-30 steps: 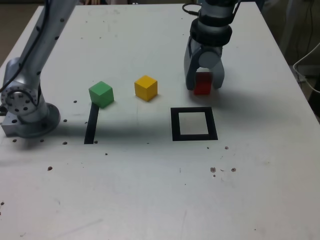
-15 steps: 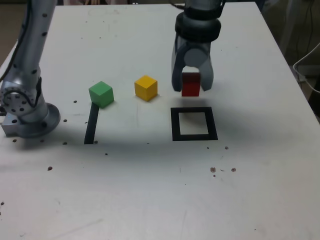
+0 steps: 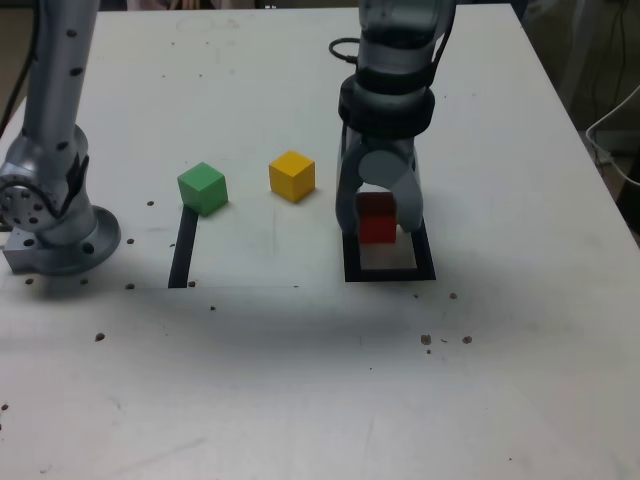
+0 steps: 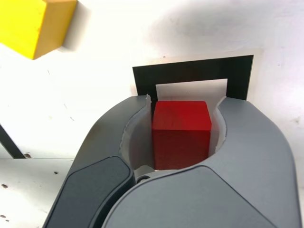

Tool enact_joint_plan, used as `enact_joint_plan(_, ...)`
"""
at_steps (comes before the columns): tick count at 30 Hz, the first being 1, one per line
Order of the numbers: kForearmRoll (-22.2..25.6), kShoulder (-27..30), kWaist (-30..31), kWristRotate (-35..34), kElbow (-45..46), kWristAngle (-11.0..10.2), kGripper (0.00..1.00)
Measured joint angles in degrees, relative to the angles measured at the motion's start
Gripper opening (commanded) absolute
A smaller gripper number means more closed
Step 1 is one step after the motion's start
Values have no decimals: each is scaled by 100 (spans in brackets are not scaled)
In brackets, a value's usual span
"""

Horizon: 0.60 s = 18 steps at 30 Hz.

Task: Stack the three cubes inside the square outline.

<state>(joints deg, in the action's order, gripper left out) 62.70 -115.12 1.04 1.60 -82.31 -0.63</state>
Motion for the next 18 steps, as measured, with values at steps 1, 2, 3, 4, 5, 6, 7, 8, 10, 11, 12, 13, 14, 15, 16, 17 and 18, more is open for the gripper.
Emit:
enact_joint_plan(1, -22, 5, 20, -23, 35, 3, 19)
enact_joint_plan(2, -42, 13, 38, -39, 56, 4, 19)
enact_joint_plan(3, -72, 22, 57, -57, 69, 5, 19)
enact_joint_plan(4, -115, 29, 76, -75, 83, 4, 19)
enact_joint_plan(5, -186, 30, 95, -96, 105, 4, 19)
enact_joint_plan(6, -264, 29, 111, -113, 139, 4, 19)
enact_joint_plan(7, -354, 27, 125, -134, 180, 4, 19)
enact_joint_plan(8, -427, 19, 134, -154, 216, 4, 19)
enact_joint_plan(10, -535, -7, 152, -188, 288, 4, 19)
enact_joint_plan(11, -572, -27, 163, -203, 318, 2, 20)
enact_joint_plan(12, -589, -39, 172, -220, 327, -5, 20)
enact_joint_plan(13, -597, -39, 185, -240, 327, -15, 21)
enact_joint_plan(14, -600, -40, 198, -255, 327, -19, 23)
enact_joint_plan(15, -601, -41, 219, -268, 324, -26, 24)
enact_joint_plan(16, -601, -44, 236, -282, 322, -34, 27)
enact_joint_plan(17, -599, -47, 253, -295, 318, -40, 29)
enact_joint_plan(18, -590, -50, 265, -307, 313, -45, 32)
